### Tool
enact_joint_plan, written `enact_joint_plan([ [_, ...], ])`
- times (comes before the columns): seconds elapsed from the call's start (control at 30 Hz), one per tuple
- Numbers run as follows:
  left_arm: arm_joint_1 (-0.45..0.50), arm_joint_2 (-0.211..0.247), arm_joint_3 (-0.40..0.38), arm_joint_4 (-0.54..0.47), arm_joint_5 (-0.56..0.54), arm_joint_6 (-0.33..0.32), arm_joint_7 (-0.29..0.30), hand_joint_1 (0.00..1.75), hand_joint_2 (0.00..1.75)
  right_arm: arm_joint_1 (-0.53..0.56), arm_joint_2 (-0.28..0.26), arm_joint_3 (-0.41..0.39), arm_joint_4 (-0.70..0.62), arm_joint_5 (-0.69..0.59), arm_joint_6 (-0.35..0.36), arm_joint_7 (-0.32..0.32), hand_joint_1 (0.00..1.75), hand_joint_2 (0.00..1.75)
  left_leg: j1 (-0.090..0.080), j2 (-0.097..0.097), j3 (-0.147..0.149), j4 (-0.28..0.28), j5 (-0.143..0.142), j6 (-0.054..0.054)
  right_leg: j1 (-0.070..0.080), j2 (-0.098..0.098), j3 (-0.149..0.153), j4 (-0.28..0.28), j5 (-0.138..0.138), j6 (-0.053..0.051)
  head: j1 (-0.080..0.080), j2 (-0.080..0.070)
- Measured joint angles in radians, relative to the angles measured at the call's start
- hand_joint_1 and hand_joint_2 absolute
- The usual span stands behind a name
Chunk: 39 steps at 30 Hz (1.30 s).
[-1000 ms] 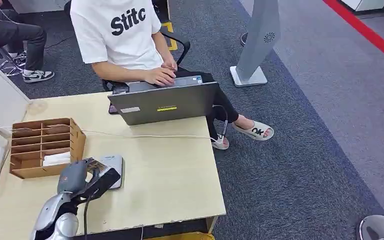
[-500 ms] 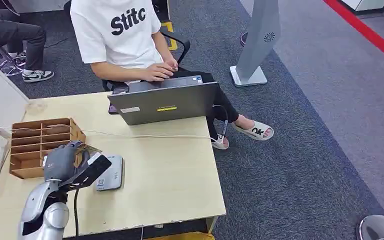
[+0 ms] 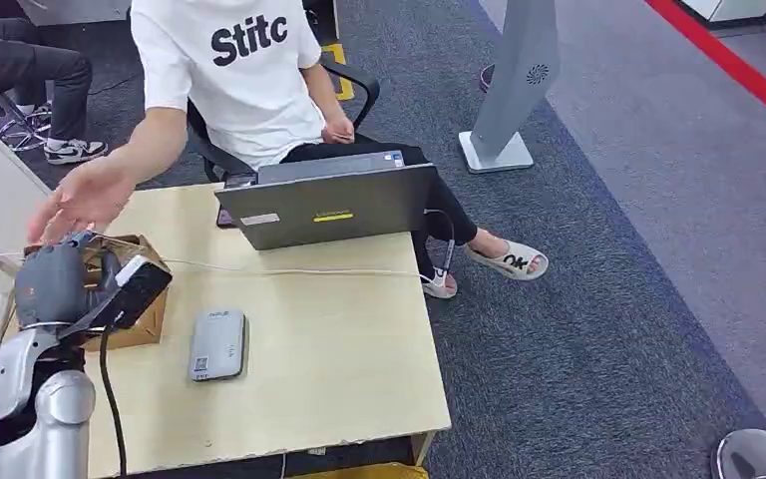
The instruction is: Pass the card to the sensor for recognition and then transmit it.
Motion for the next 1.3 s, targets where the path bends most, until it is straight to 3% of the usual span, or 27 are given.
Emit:
enact_joint_plan([
  [0.17,-0.028,0.000,0.041,0.000,-0.010,-0.013,-0.012,1.75,1.75,-0.001,0.000,0.000,0.000,0.009,-0.001,0.001,0.00,1.75,0.000,0.000,0.000,0.000,0.000,0.000,0.000,0.000,0.000,0.000,0.000,0.000,0.000,0.000],
  [0.4,-0.027,-0.015,0.041,0.000,-0.047,-0.003,-0.028,1.75,1.75,-0.003,0.000,-0.001,0.000,0.011,-0.002,0.007,0.00,1.75,0.000,0.000,0.000,0.000,0.000,0.000,0.000,0.000,0.000,0.000,0.000,0.000,0.000,0.000],
  [0.43,-0.027,-0.016,0.041,0.000,-0.048,-0.003,-0.028,1.36,1.75,-0.003,0.000,-0.002,0.000,0.011,-0.002,0.007,0.00,1.75,0.000,0.000,0.000,0.000,0.000,0.000,0.000,0.001,0.000,0.000,0.000,0.000,0.000,0.000],
  [0.47,-0.027,-0.019,0.041,0.000,-0.048,-0.003,-0.028,1.36,1.75,-0.003,0.000,-0.002,0.000,0.011,-0.002,0.006,0.00,1.75,0.000,0.000,0.000,0.000,0.000,0.000,0.000,0.001,0.000,0.000,0.000,0.000,0.000,0.000],
  [0.5,-0.027,-0.021,0.041,0.000,-0.048,-0.003,-0.028,0.02,1.75,-0.003,0.000,-0.002,0.000,0.012,-0.002,0.005,0.00,1.75,0.000,0.000,0.000,0.000,0.000,0.000,0.000,0.001,0.000,0.000,0.000,0.000,0.000,0.000],
  [0.8,-0.013,-0.039,0.041,0.000,-0.045,0.009,-0.031,0.00,1.75,-0.005,0.000,-0.006,0.000,0.018,-0.002,0.002,0.00,1.75,0.000,0.000,0.000,0.000,0.000,0.000,0.000,0.000,0.000,0.000,0.000,0.000,0.000,0.000],
  [1.0,0.025,-0.053,0.041,-0.028,-0.015,0.017,-0.065,0.00,1.75,-0.005,0.000,-0.018,0.000,0.021,-0.002,0.002,0.00,1.75,0.000,0.000,0.000,0.000,0.000,0.000,0.000,0.000,0.000,0.000,0.000,0.000,0.000,0.000],
  [1.3,0.141,-0.038,0.004,-0.102,0.013,-0.007,-0.082,0.00,1.75,-0.005,0.000,-0.047,0.000,0.006,-0.011,0.002,0.00,1.75,0.000,0.000,0.000,0.000,0.000,0.000,0.000,0.001,0.000,0.000,0.000,0.000,0.000,0.000],
])
